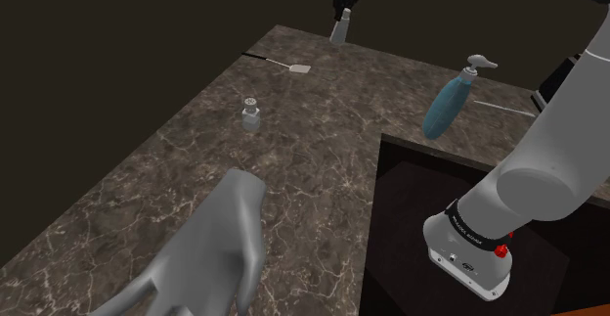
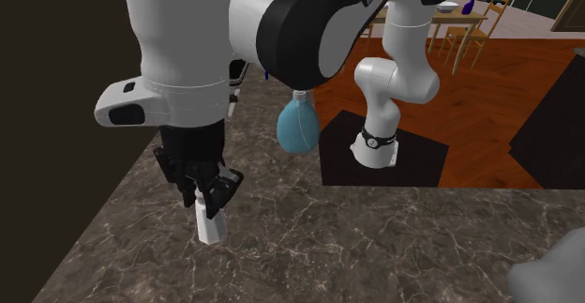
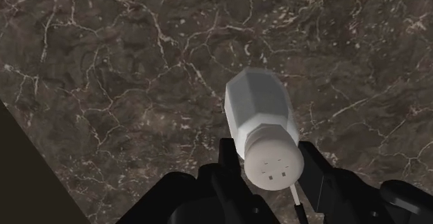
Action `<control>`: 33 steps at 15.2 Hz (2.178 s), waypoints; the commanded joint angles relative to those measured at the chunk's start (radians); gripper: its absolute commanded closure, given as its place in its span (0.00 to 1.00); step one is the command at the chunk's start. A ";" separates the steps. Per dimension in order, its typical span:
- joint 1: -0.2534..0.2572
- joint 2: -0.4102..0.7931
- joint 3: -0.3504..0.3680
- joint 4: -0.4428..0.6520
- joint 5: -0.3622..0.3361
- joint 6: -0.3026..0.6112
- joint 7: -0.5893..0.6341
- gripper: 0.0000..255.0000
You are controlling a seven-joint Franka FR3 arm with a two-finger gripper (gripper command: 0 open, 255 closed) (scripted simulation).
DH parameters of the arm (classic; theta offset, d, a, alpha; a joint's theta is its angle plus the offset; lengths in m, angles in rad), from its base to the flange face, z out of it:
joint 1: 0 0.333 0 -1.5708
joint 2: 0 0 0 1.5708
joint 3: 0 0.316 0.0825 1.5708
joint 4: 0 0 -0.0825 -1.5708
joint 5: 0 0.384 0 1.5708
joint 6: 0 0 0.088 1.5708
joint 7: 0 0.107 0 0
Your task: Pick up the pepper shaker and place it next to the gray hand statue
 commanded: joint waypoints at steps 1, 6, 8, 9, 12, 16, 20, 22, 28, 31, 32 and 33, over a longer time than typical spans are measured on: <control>-0.001 -0.004 -0.001 0.023 0.000 -0.027 -0.002 1.00; -0.002 -0.005 -0.001 0.089 0.000 -0.093 -0.003 1.00; -0.002 -0.003 -0.001 0.117 0.000 -0.121 -0.003 1.00; -0.002 -0.002 -0.001 0.132 0.000 -0.135 -0.004 1.00; 0.021 -0.075 0.009 0.048 -0.018 -0.123 0.031 1.00; 0.059 -0.209 0.037 -0.119 -0.049 -0.092 0.104 1.00; 0.091 -0.331 0.075 -0.259 -0.071 -0.077 0.181 1.00; 0.106 -0.387 0.097 -0.320 -0.078 -0.075 0.220 1.00; 0.149 -0.542 0.171 -0.472 -0.079 -0.086 0.337 1.00; 0.172 -0.611 0.213 -0.532 -0.069 -0.099 0.395 1.00; 0.180 -0.633 0.228 -0.550 -0.065 -0.104 0.415 1.00; 0.188 -0.654 0.242 -0.567 -0.059 -0.110 0.435 1.00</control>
